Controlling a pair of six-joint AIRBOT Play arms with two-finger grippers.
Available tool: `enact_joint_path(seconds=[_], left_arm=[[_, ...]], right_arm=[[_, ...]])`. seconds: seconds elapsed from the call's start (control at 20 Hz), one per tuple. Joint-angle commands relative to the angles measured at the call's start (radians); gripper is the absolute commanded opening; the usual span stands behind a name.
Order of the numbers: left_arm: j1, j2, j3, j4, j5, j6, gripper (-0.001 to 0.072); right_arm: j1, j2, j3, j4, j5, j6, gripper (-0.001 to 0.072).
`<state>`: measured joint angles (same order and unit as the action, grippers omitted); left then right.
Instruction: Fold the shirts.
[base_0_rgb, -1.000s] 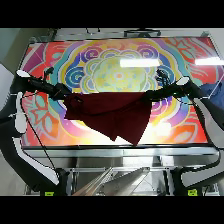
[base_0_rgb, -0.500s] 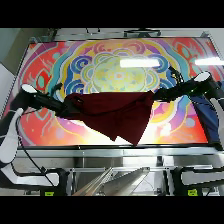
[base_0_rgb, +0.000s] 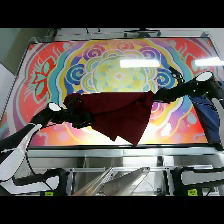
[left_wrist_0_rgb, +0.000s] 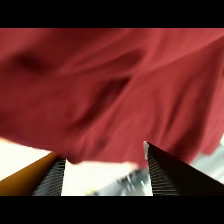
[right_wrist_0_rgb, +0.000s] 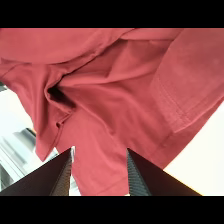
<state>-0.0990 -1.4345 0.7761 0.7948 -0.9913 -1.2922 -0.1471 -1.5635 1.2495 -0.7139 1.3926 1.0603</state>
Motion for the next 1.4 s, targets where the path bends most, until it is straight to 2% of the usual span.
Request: enact_joint_path(seconds=[0.0,0.05,0.25,0.4,0.6,0.85,0.95,1.0,1.1,1.15,1.25,1.35], left_arm=[[-0.053,0.002,0.023,-0.005,0.109,-0.006,0.0147],[-0.064,0.002,0.048,-0.013,0.092,-0.006,0.0027],[-0.121,0.04,0.223,-0.034,-0.104,0.003,0.0027],[-0.1,0.096,0.394,-0.1,-0.2,0.012,0.0028],[0.045,0.032,0.648,-0.1,-0.039,0.035,0.0028],[0.221,-0.321,1.041,-0.223,0.115,0.183,0.003],[0.258,-0.473,1.169,-0.252,0.119,0.184,0.0035],[0.272,-0.536,1.214,-0.268,0.115,0.185,0.017],[0.29,-0.623,1.272,-0.288,0.1,0.185,0.0603],[0.291,-0.649,1.279,-0.306,0.101,0.184,0.0718],[0.309,-0.665,1.278,-0.307,0.061,0.185,0.0717],[0.349,-0.654,1.278,-0.273,-0.06,0.186,0.0693]], right_arm=[[-0.001,0.001,0.0,0.004,0.011,-0.008,0.0379],[-0.001,0.001,0.0,0.003,0.011,-0.016,0.038],[-0.002,0.001,0.0,0.003,0.011,-0.018,0.038],[-0.002,0.001,0.0,0.0,0.008,-0.018,0.038],[0.0,0.0,0.0,0.001,-0.008,-0.017,0.0379],[0.0,0.0,0.0,0.008,-0.008,-0.013,0.038],[0.0,0.0,0.0,0.023,-0.008,-0.014,0.038],[0.001,0.0,0.0,0.023,-0.008,-0.014,0.0379],[0.001,-0.002,0.0,0.023,-0.008,-0.014,0.038],[0.001,-0.002,0.0,0.023,-0.007,-0.014,0.038],[0.001,-0.002,0.0,0.023,-0.003,-0.013,0.038],[-0.001,-0.002,-0.001,0.016,0.049,0.001,0.0381]])
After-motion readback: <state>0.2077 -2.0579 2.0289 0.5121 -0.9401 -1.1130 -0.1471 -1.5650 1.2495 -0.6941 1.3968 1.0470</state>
